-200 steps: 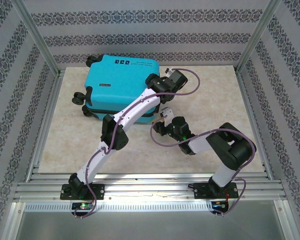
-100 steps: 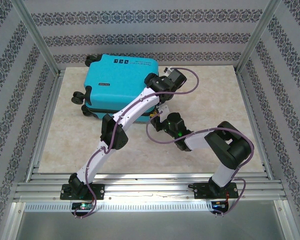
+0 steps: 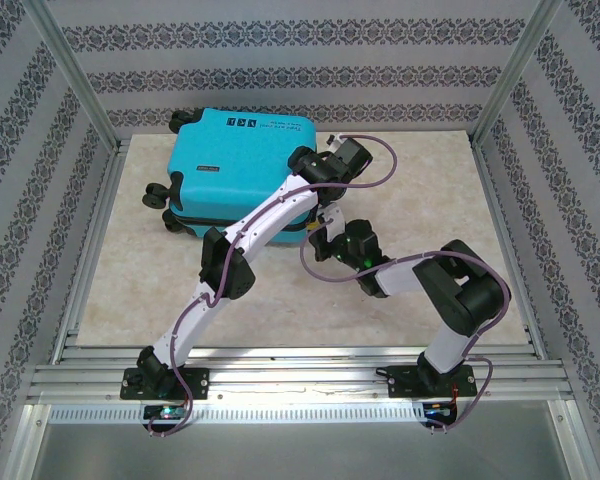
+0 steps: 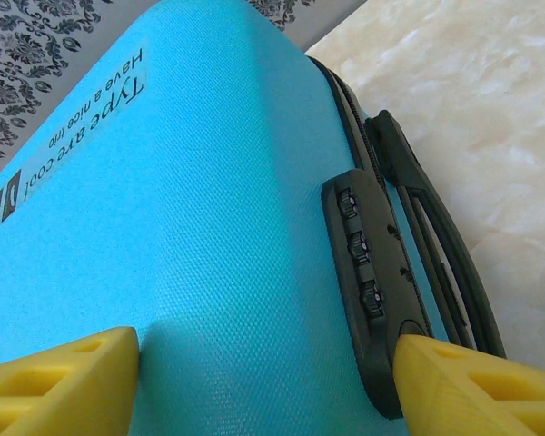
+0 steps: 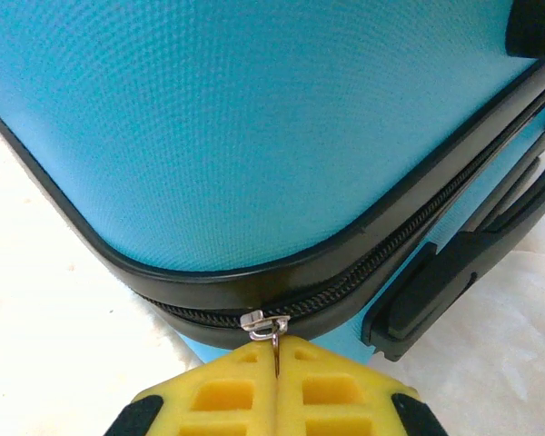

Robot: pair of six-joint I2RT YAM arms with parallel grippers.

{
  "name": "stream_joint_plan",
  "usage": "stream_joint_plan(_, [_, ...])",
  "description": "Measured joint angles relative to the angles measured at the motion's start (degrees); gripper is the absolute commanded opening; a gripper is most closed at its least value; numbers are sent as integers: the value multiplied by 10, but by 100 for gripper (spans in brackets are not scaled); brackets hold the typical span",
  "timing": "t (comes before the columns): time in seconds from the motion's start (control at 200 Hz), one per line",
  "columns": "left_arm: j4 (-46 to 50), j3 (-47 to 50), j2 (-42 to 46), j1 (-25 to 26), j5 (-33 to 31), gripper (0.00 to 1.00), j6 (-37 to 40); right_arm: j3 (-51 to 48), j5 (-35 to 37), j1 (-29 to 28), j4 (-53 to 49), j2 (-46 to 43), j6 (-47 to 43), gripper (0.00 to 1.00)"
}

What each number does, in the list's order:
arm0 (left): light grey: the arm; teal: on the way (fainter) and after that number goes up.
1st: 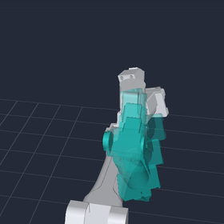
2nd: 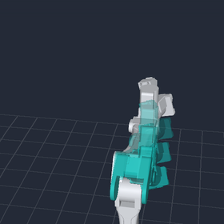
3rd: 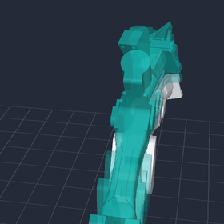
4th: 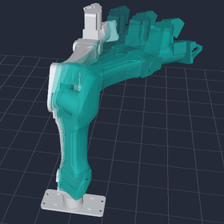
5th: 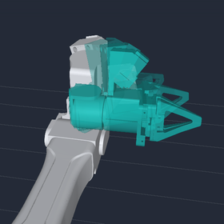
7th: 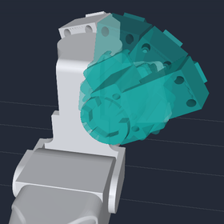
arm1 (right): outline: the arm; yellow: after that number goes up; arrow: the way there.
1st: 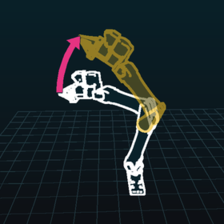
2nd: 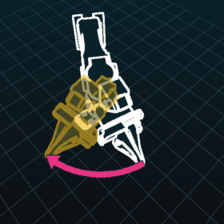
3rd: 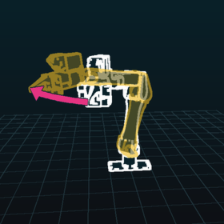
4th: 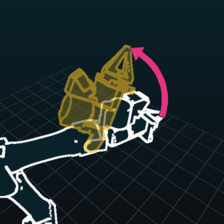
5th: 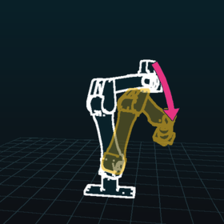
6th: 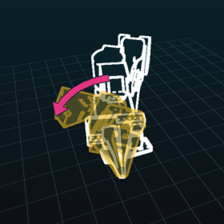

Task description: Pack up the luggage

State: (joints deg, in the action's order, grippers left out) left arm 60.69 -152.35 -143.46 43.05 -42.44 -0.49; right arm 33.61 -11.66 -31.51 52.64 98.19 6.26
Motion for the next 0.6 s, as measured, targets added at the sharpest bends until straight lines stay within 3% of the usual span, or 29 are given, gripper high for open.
stream_joint_plan(0.475, [1, 8, 5, 0, 3, 70, -2, 2, -127, 46, 16, 10, 39, 0])
stream_joint_plan(0.6, [-16, 76, 44, 2, 9, 69, -9, -1, -139, 46, 19, 11, 50, 0])
